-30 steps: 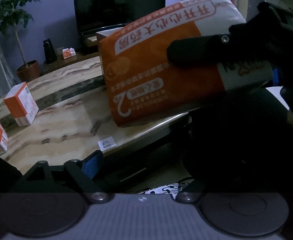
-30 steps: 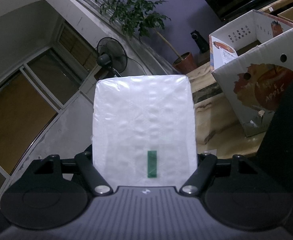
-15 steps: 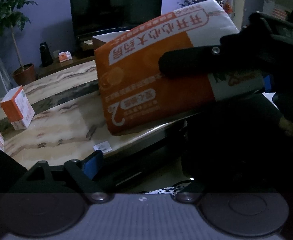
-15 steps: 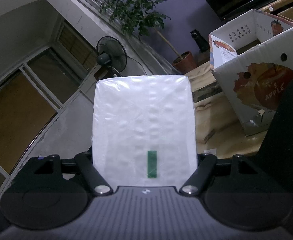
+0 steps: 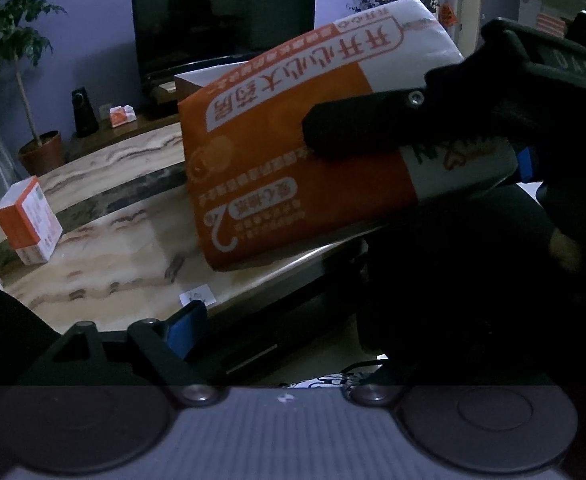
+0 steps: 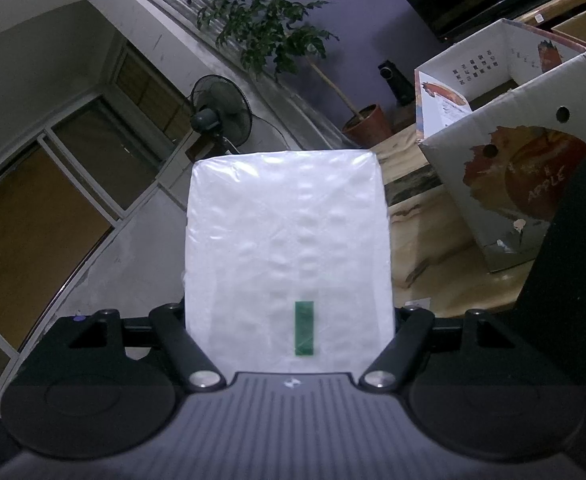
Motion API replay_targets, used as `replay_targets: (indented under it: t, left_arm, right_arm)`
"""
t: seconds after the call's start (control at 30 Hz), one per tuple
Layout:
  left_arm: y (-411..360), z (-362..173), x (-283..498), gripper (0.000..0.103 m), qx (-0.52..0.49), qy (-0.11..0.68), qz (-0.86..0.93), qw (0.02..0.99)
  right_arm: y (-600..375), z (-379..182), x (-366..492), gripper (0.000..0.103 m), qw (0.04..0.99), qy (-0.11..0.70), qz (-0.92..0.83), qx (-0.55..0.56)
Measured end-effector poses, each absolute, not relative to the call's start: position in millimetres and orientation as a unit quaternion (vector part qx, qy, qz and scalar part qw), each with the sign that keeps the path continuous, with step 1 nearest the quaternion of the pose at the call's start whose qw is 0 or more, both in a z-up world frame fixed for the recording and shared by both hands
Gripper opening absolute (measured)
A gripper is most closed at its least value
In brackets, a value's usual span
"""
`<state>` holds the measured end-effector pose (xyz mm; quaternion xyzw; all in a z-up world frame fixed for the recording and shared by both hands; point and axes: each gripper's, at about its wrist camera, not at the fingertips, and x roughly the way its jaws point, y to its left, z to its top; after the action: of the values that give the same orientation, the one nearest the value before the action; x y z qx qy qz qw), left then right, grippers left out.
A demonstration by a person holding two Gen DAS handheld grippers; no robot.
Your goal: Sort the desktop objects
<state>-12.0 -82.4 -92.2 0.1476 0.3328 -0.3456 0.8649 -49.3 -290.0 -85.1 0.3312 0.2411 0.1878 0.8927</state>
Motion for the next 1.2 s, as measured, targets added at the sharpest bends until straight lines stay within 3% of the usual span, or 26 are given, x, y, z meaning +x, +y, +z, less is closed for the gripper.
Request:
replay_targets:
  t: [1.2]
  left_arm:
    - [-84.0, -94.3, -11.8, 0.086, 0.152, 0.337, -0.351, 0.86]
  right_arm:
    - [-290.4, -85.3, -50.5, 0.075, 0.894, 0.24, 0.188, 0.329]
